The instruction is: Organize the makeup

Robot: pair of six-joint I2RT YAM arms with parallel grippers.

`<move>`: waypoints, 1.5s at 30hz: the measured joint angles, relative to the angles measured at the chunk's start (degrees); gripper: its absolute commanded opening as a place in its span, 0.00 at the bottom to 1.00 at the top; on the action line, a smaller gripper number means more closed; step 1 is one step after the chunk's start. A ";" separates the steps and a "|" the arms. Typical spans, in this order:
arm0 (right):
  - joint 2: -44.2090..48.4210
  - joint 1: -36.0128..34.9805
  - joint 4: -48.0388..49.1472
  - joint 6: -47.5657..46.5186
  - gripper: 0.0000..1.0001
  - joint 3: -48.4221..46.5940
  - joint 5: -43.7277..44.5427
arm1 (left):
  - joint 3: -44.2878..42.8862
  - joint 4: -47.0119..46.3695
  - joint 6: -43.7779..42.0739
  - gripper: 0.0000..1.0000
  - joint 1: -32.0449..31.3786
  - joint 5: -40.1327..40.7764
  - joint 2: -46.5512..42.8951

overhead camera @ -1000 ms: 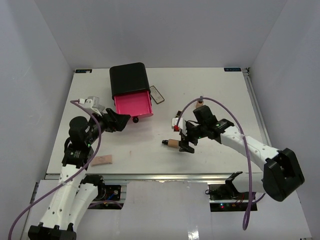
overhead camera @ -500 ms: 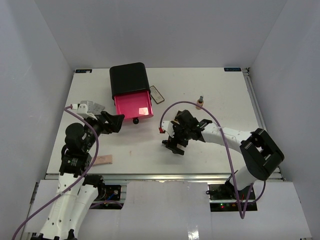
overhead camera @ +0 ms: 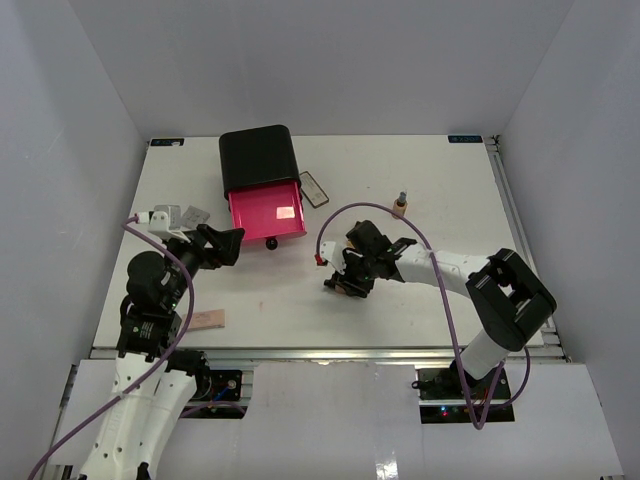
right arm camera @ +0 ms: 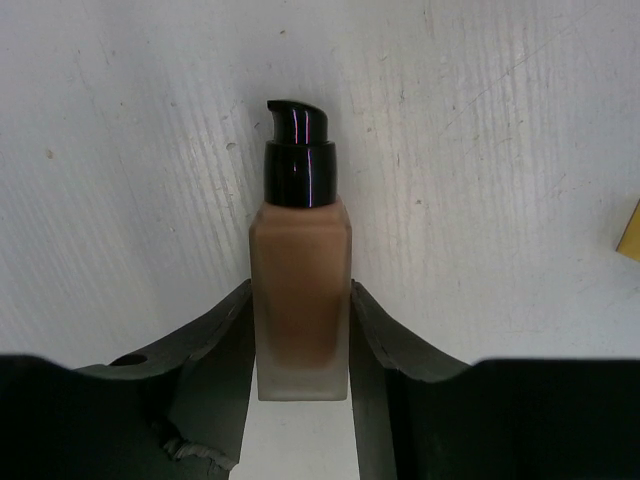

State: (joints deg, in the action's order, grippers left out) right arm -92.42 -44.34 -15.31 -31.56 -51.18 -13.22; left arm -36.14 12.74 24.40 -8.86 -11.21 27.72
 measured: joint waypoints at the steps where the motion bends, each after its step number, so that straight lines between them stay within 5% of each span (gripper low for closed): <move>1: 0.00 0.00 -0.19 -0.19 0.14 -0.12 -0.11 | 0.00 0.13 0.01 0.98 0.00 0.06 -0.09; 7: 1.55 -0.03 -8.25 -4.67 0.11 -6.51 -7.45 | 0.02 0.64 0.01 0.98 0.00 0.58 -0.94; 15: 0.53 -0.10 -17.13 -6.55 0.11 -36.52 -17.18 | 0.06 0.77 0.01 0.98 0.00 1.70 -1.17; 24: -16.96 -3.21 -16.87 -2.93 0.14 -64.75 -11.53 | 0.11 0.81 0.01 0.98 0.00 3.42 -2.37; 33: -30.55 -5.84 -16.31 -1.82 0.18 -67.26 -0.53 | 0.13 0.84 0.02 0.98 0.00 4.28 -3.25; 41: -31.17 -6.21 -15.67 -2.86 0.46 -66.73 1.83 | 0.21 0.99 0.03 0.98 0.00 4.41 -4.03; 45: -31.17 -6.32 -15.30 -3.42 0.48 -65.43 1.39 | 0.22 1.02 0.03 0.98 0.00 4.41 -4.30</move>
State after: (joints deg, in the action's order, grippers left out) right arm -123.59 -50.65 -30.61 -34.98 -116.60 -11.84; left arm -35.92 13.76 24.43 -8.86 -6.81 23.42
